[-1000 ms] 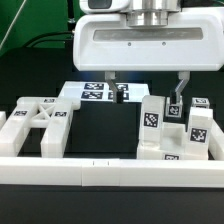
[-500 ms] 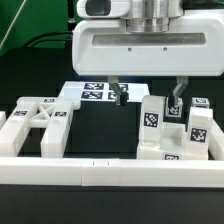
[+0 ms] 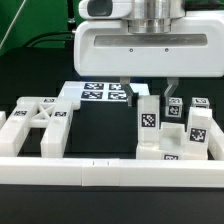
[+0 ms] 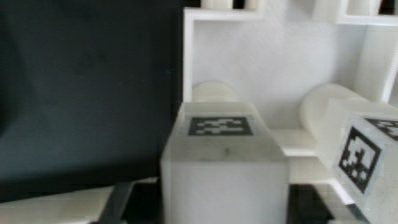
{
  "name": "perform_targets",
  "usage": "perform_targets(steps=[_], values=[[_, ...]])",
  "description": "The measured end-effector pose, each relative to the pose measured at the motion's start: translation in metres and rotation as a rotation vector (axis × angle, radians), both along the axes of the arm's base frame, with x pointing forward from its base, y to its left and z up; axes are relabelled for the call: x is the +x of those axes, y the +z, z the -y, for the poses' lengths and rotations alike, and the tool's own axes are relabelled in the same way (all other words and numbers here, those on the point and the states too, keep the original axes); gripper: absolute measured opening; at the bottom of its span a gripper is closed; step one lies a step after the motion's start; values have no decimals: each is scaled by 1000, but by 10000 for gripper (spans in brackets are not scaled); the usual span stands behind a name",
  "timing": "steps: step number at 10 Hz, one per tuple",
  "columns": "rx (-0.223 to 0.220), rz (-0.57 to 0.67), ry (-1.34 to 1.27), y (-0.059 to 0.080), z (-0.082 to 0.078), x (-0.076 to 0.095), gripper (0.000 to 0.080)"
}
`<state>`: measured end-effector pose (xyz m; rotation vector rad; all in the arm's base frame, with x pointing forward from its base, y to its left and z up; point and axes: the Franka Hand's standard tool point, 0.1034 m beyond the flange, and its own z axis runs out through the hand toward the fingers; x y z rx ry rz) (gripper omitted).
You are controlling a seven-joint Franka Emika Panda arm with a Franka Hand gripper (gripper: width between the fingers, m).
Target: Assemble chair
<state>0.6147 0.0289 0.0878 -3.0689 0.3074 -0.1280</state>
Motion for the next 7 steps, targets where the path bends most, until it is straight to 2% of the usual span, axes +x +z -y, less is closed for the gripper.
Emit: perform_targets(steps=[2, 7], values=[[17, 6, -201, 0, -4, 1, 285], [99, 6, -717, -2, -12, 4, 286]])
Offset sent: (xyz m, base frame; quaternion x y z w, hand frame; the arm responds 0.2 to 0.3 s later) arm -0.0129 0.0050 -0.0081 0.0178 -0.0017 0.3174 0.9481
